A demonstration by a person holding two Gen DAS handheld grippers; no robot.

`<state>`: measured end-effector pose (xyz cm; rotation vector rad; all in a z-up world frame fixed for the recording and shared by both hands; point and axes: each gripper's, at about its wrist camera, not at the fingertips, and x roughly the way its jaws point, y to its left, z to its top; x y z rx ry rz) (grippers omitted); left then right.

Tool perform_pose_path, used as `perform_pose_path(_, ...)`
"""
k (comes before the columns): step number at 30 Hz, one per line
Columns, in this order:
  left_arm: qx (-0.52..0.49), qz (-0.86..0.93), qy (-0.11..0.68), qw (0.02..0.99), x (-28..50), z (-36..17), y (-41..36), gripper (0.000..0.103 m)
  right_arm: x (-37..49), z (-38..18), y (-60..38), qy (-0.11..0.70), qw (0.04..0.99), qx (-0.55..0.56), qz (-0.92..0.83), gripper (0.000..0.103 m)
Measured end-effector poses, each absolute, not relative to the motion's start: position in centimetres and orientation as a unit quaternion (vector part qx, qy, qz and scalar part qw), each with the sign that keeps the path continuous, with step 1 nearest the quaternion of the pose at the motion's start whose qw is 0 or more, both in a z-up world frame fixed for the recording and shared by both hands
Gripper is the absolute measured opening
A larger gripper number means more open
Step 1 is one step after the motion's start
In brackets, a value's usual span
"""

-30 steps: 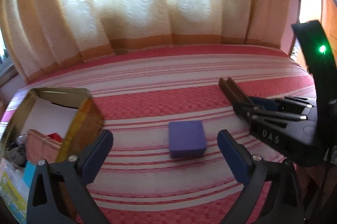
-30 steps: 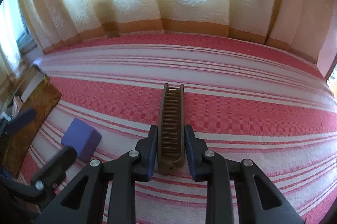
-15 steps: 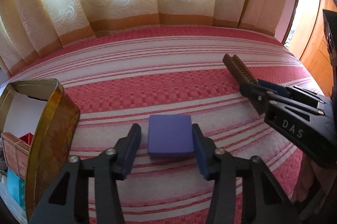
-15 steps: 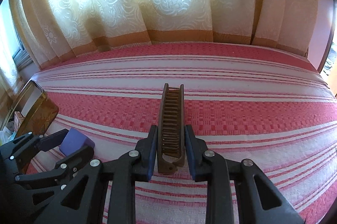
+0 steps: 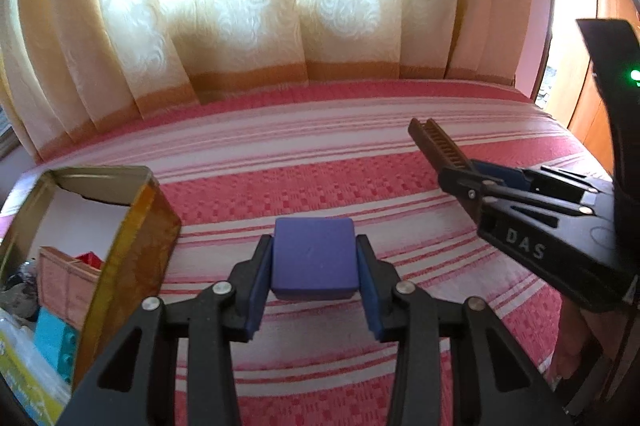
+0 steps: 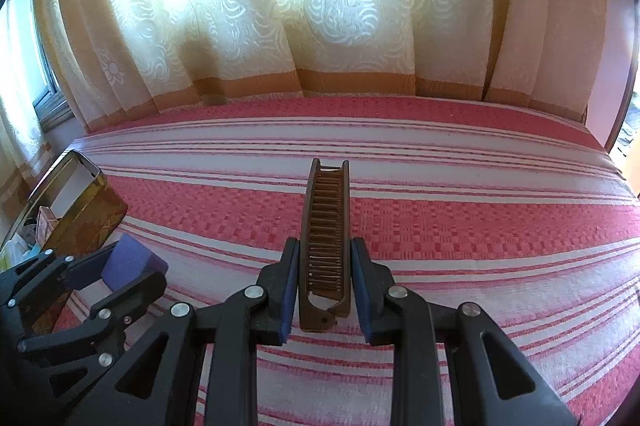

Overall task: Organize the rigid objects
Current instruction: 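Carry the brown rack and purple cube with both grippers toward the gold tin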

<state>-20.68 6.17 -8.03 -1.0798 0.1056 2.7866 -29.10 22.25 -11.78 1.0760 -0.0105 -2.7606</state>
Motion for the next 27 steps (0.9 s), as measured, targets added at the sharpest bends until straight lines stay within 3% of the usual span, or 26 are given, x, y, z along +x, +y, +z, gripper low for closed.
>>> perform_pose_path(27, -0.316, 0.947, 0.006, 0.054, -17.3, -7.0, 3.4, 0.040, -23.7, -10.1, 19.9, 0.009, 0.122, 0.286, -0.950, 0.028)
